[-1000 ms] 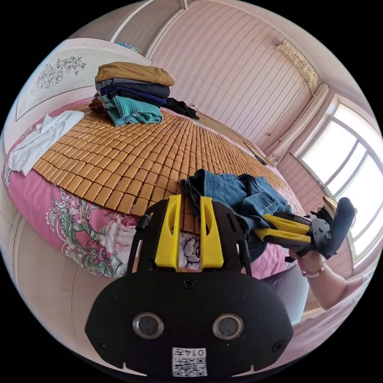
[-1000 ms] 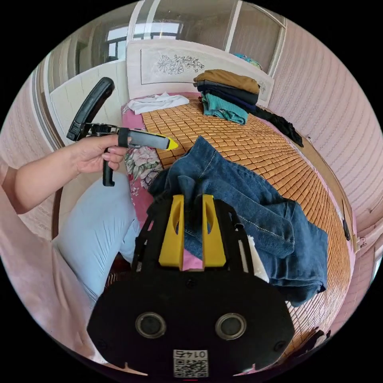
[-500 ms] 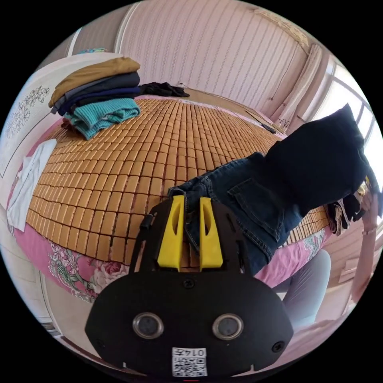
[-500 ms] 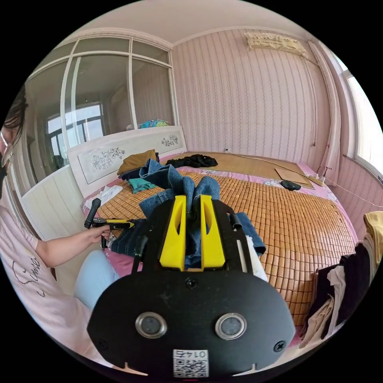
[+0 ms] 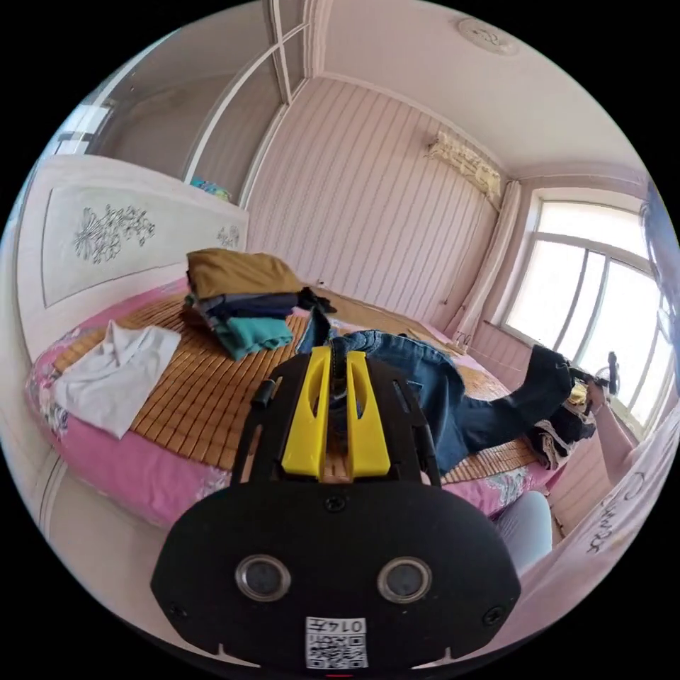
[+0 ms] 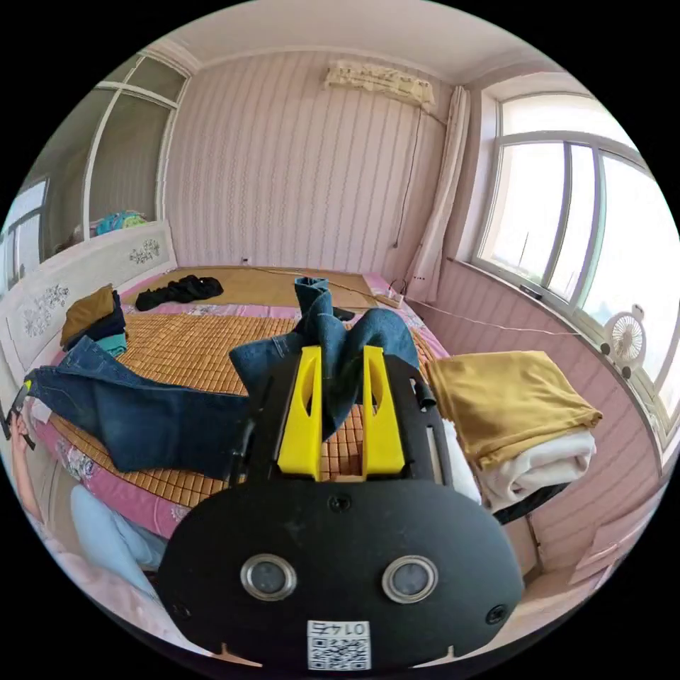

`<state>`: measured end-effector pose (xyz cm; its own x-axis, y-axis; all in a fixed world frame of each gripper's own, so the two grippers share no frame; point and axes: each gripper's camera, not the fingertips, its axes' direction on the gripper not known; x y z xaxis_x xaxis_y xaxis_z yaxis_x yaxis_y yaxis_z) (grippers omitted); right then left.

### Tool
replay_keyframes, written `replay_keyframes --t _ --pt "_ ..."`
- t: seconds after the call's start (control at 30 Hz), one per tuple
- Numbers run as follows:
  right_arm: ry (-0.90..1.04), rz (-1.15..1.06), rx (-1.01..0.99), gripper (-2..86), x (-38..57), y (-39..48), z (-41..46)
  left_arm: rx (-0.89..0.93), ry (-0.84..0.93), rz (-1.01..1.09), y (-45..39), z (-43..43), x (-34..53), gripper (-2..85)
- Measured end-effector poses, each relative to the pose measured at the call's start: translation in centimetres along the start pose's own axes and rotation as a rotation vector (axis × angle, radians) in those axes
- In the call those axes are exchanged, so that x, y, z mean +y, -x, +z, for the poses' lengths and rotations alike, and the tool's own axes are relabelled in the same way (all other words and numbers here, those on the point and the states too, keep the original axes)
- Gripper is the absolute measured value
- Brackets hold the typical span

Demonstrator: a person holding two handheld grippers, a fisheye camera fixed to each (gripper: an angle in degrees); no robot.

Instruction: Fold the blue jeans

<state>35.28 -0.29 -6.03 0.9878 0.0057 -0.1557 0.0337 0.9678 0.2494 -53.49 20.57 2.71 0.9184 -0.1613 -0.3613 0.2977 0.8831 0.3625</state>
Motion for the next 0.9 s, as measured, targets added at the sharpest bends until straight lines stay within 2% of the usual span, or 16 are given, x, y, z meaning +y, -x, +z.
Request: replay_keyframes --t 0.07,0.13,0.27,0.33,0.47,0.57,0.63,0.77,0.87,0.9 --pt "0.084 -0.009 0.012 11.3 2.1 1.0 2.9 -0.032 0.107 -0.171 3.9 1.4 4.2 4.7" --pt "0.103 -0.022 0.028 11.6 3.3 2.6 4.3 -0.03 0.078 -0.322 6.2 0.9 8.0 5.9" --pt "0.053 -0.172 -0.057 12.6 2.0 8.4 5.7 -0.104 0.05 -0.282 4.9 -0.5 8.3 6.9" --pt "0.02 -0.257 -0.159 13.5 0.3 12.1 6.4 -0.137 0.009 -0.226 3.9 -1.8 7.7 6.9" --pt "0.022 -0.526 -0.474 17.6 -3.2 25.0 10.2 -0.18 -0.086 -0.101 1.5 -4.6 6.7 7.2" --pt "0.052 -0.747 -0.622 20.3 -4.7 36.7 13.5 -0.247 -0.025 0.158 -2.6 -4.3 4.5 8.6" --pt "0.075 -0.848 -0.656 20.6 -5.2 43.9 15.5 -0.225 0.035 0.298 -4.9 -2.1 3.3 10.6" --pt "0.209 -0.92 -0.683 19.1 -5.5 56.6 21.1 -0.183 0.201 0.356 -5.8 3.1 2.7 11.8" --pt "0.409 -1.003 -0.65 13.3 -3.6 61.2 24.9 -0.306 0.314 0.472 -7.1 6.5 3.5 10.9" --pt "0.339 -0.976 -0.681 10.3 -3.9 60.8 24.7 -0.338 0.315 0.492 -7.3 7.1 3.8 10.3"
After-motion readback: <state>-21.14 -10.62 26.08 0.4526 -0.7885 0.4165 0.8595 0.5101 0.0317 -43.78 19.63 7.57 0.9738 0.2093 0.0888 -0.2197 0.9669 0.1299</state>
